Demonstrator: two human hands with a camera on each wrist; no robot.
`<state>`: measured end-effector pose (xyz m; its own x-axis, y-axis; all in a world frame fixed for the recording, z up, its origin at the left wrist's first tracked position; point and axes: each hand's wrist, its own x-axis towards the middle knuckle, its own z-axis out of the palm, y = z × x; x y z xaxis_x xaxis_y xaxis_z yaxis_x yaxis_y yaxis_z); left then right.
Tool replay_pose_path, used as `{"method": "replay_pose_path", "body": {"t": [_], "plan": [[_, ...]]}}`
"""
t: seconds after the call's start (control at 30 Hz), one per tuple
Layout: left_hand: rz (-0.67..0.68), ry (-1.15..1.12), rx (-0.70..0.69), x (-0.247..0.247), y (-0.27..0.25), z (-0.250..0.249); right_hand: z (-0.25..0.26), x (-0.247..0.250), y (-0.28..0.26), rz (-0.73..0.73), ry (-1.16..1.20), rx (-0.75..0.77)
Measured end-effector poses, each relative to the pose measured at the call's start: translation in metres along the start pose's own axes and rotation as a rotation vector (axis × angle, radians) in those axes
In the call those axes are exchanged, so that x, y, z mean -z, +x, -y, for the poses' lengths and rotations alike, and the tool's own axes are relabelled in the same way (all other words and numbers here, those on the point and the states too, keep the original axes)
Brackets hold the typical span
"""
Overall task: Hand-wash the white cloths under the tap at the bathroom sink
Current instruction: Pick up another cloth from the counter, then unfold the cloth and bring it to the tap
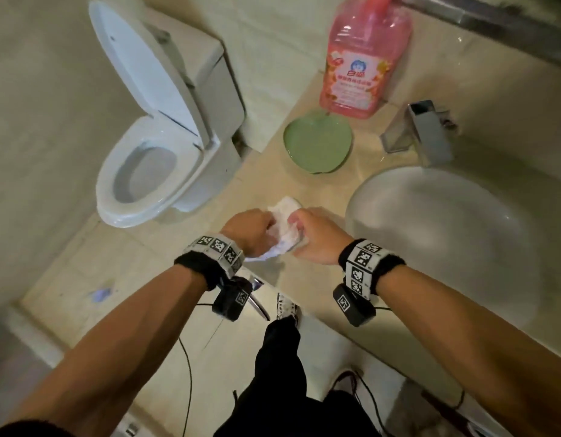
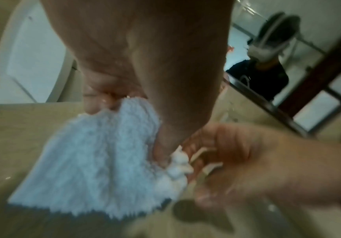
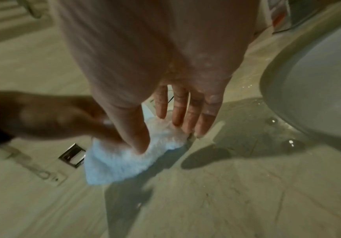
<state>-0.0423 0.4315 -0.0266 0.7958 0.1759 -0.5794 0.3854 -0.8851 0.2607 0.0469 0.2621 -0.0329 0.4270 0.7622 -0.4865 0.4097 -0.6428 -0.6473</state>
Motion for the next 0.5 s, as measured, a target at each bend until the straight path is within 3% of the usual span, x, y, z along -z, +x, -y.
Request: {"method": "replay_pose_path", "body": {"t": [0.07, 0.2, 0.27, 0.33, 0.4, 0.47, 0.5], "plan": [[0.011, -0.127, -0.071, 0.014, 0.006, 0.010, 0.000, 0.002, 0.005, -0.059, -0.067, 0.007], [-0.316, -0.329, -0.133, 0.040, 0.019, 0.021, -0.001, 0.016, 0.006, -0.100, -0.179, 0.089], [-0.342, -0.400, -0.110, 0.050, 0.026, 0.017, 0.000, 0.029, 0.005, -0.159, -0.184, 0.147], [-0.226, -0.476, -0.074, 0.060, 0.029, 0.015, 0.000, 0.049, 0.006, -0.246, -0.147, 0.150], [0.003, -0.530, -0.128, 0.069, 0.029, 0.017, -0.002, 0.066, 0.006, -0.289, -0.125, 0.084], [0.162, -0.454, -0.173, 0.077, 0.030, 0.015, -0.002, 0.076, 0.004, -0.253, -0.206, 0.018], [0.160, -0.463, -0.189, 0.078, 0.032, 0.013, 0.000, 0.078, 0.003, -0.215, -0.277, 0.006]]}}
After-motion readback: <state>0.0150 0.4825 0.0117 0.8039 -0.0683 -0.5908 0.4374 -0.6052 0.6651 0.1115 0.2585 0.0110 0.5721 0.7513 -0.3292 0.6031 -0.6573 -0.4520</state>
